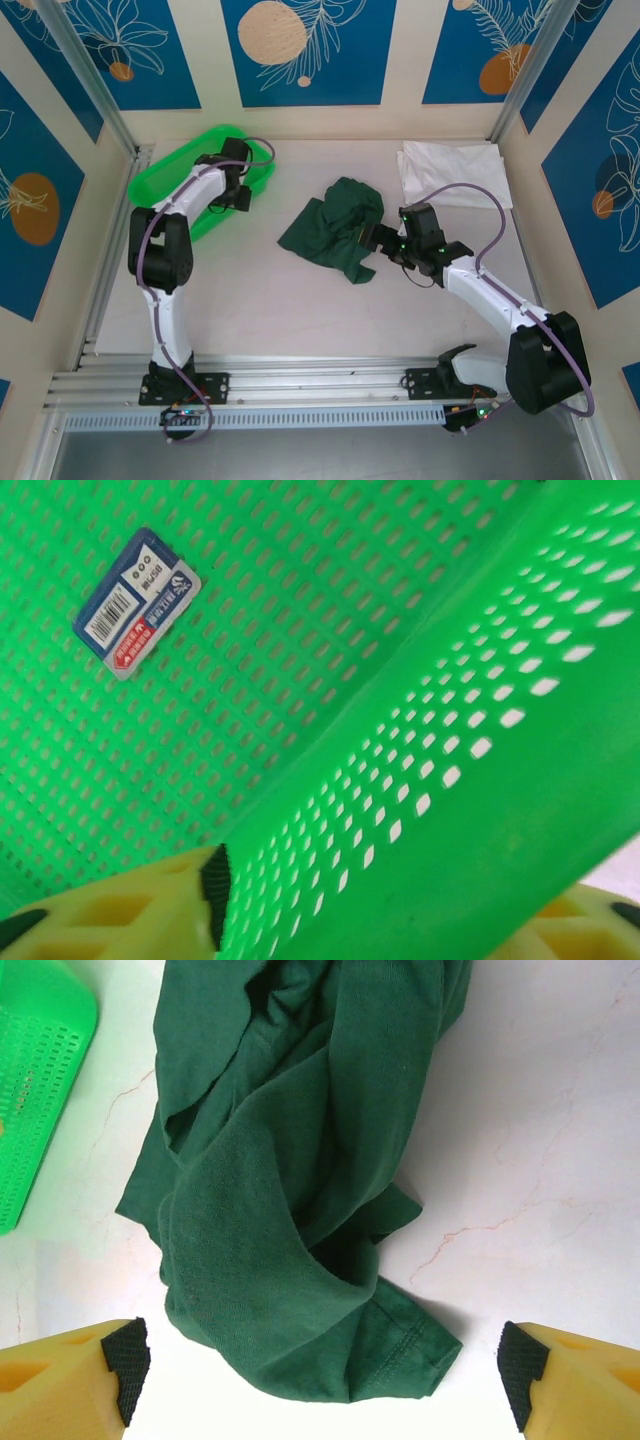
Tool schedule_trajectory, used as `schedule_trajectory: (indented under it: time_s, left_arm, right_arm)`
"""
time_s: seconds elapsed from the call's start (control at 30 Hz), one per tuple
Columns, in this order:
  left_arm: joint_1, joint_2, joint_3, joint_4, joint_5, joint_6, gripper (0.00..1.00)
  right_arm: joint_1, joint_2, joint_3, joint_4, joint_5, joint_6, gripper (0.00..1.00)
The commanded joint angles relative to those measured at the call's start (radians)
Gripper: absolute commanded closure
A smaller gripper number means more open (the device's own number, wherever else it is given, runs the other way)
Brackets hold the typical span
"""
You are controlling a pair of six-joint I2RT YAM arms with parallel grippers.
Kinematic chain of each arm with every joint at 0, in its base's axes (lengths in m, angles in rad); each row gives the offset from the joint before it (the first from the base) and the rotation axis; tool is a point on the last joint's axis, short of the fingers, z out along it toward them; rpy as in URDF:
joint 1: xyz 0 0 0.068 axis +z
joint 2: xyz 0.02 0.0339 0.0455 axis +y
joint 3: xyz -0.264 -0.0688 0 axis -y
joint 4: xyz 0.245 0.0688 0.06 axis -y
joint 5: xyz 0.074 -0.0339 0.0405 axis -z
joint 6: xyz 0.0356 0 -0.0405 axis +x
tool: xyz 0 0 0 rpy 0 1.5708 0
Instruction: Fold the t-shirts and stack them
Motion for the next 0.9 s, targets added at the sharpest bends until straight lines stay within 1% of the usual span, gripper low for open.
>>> schedule_trajectory:
  time_s: [0.0,0.03,0.1,0.2,0.27,0.33,0.47,0.53,0.63,0.7,0.8,0.87]
  left_arm:
    - [0.068,0.028,0.04,-0.066,-0.132,-0.149,0.57]
    - [0.09,0.037,0.052,-0.078,-0.14,-0.179,0.6]
    - [0.127,0.052,0.068,-0.075,-0.117,-0.204,0.67]
    - [0.152,0.09,0.117,-0.071,-0.178,-0.209,0.77]
    - [0.167,0.133,0.186,-0.088,-0.19,-0.196,0.81]
    - [0.177,0.18,0.247,-0.083,-0.19,-0.146,0.85]
    - [0.181,0.287,0.399,-0.112,-0.256,-0.042,0.9]
    - [0.185,0.33,0.465,-0.122,-0.266,0.013,0.96]
    - [0.192,0.348,0.483,-0.083,-0.289,0.093,1.0]
    - [0.202,0.349,0.468,-0.047,-0.276,0.137,1.0]
    - [0.215,0.353,0.461,-0.012,-0.29,0.189,1.0]
    - [0.217,0.342,0.428,0.033,-0.307,0.25,1.0]
  right_arm:
    - [0.001,0.003,0.002,0.013,-0.013,0.002,0.08]
    - [0.001,0.005,0.002,0.013,-0.016,0.003,0.08]
    - [0.001,0.007,0.004,0.014,-0.02,0.004,0.08]
    - [0.001,0.007,0.002,0.017,-0.022,0.006,0.09]
    - [0.002,0.007,0.003,0.017,-0.023,0.006,0.09]
    - [0.003,0.007,0.0,0.022,-0.027,0.007,0.09]
    - [0.003,0.007,0.002,0.019,-0.026,0.005,0.09]
    - [0.003,0.004,0.004,0.016,-0.029,0.005,0.09]
    - [0.004,-0.004,0.004,0.017,-0.038,0.009,0.09]
    - [0.003,-0.007,0.004,0.019,-0.046,0.011,0.09]
    - [0.005,-0.01,0.002,0.02,-0.05,0.013,0.09]
    - [0.005,-0.013,0.001,0.022,-0.053,0.016,0.09]
